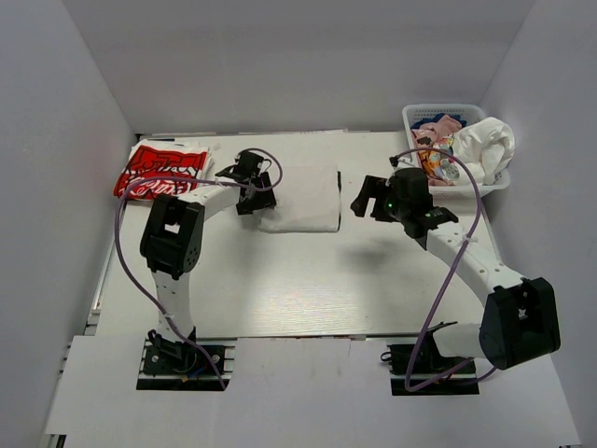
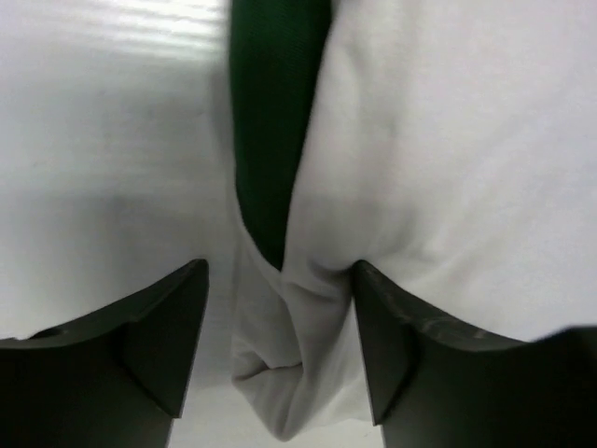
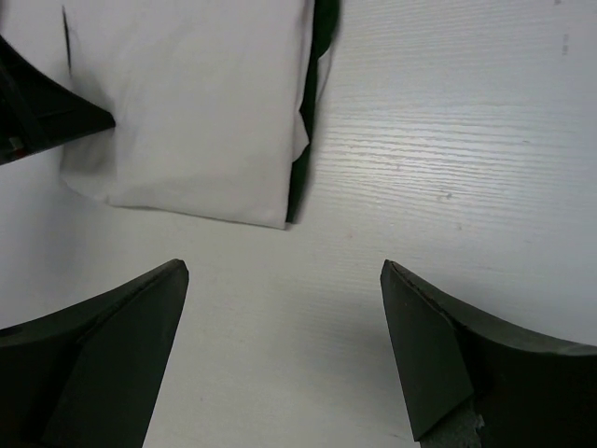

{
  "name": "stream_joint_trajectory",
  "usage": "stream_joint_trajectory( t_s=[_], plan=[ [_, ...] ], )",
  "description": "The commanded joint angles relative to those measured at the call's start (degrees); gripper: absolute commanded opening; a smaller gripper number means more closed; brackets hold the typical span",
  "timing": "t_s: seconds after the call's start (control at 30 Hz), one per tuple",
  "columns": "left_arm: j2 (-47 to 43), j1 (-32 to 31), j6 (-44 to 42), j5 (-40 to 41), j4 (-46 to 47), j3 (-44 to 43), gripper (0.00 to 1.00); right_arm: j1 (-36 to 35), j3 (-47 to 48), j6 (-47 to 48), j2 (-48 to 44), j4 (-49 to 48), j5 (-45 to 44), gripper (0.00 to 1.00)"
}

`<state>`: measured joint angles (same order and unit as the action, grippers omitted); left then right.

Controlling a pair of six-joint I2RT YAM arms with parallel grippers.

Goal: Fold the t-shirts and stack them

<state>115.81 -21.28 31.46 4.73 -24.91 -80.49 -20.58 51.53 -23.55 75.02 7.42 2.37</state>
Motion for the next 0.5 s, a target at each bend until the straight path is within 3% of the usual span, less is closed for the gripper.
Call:
stream_joint_trajectory(
  t_s=[0.0,0.1,0.2,0.33,0.47],
  plan=[
    [2.3,-0.7,-2.0,-3.3,2.8,-0.9,0.71,0.5,1.4,0.3,-1.5,2.5,-7.1,0.90],
    [4.8,-1.5,-2.6,-5.9,4.7,-0.4,0.63,0.5,1.2,0.0,-1.5,2.3,-6.3,0.90],
    [7.2,-1.5,-2.6,-4.5,4.0,-1.5,0.63,0.4,0.9,0.3,-1.5,2.2,-5.4,0.90],
    [7.9,-0.4,-5.4,-3.8,4.5,-2.2,0.64,0.3,0.5,0.6,-1.7,1.6,-5.7,0.90],
    [3.9,-0.4,-9.9,-1.0,3.2,-2.8,0.73,0.5,0.9,1.1,-1.6,2.1,-5.7,0.90]
  ],
)
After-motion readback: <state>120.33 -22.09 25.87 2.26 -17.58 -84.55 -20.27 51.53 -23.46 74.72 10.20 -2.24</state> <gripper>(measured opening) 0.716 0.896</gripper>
